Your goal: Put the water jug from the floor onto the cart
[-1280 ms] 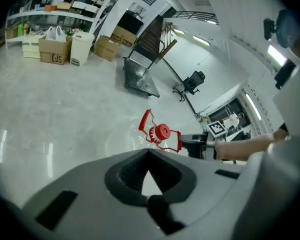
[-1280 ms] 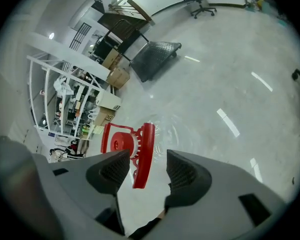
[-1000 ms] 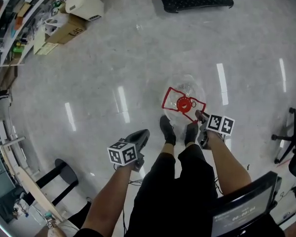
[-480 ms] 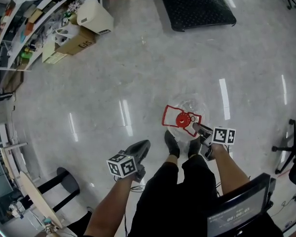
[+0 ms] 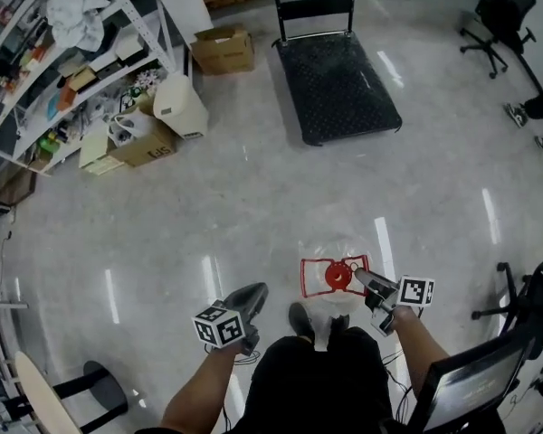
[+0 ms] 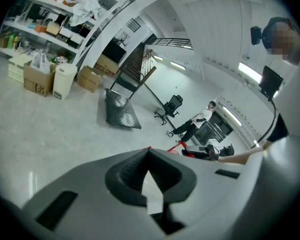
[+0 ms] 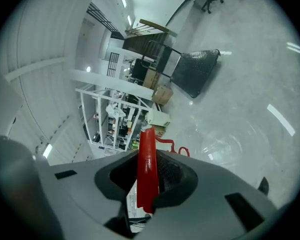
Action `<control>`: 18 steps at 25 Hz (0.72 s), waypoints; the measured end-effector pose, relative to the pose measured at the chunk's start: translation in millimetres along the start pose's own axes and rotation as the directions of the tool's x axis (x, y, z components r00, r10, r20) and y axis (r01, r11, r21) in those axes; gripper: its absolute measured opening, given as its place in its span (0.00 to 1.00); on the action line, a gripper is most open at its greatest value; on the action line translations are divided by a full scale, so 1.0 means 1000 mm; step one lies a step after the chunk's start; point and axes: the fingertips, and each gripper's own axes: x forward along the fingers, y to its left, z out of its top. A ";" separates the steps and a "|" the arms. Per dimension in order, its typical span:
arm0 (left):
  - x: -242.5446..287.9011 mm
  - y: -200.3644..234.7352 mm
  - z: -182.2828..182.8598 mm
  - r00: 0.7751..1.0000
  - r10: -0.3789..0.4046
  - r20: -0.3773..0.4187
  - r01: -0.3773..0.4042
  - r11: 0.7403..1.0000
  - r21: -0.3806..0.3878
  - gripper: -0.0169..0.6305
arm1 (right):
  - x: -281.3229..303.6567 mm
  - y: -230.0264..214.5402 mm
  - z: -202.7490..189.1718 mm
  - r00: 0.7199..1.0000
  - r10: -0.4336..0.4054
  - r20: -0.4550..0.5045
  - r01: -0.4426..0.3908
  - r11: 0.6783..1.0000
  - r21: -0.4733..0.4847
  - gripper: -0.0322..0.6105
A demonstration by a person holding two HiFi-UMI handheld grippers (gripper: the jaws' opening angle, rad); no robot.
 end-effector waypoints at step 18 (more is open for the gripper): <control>0.090 -0.089 0.335 0.936 -0.097 0.337 0.028 0.979 0.204 0.02 | 0.041 0.155 0.281 0.988 0.140 0.062 -0.134 0.987 -0.090 0.16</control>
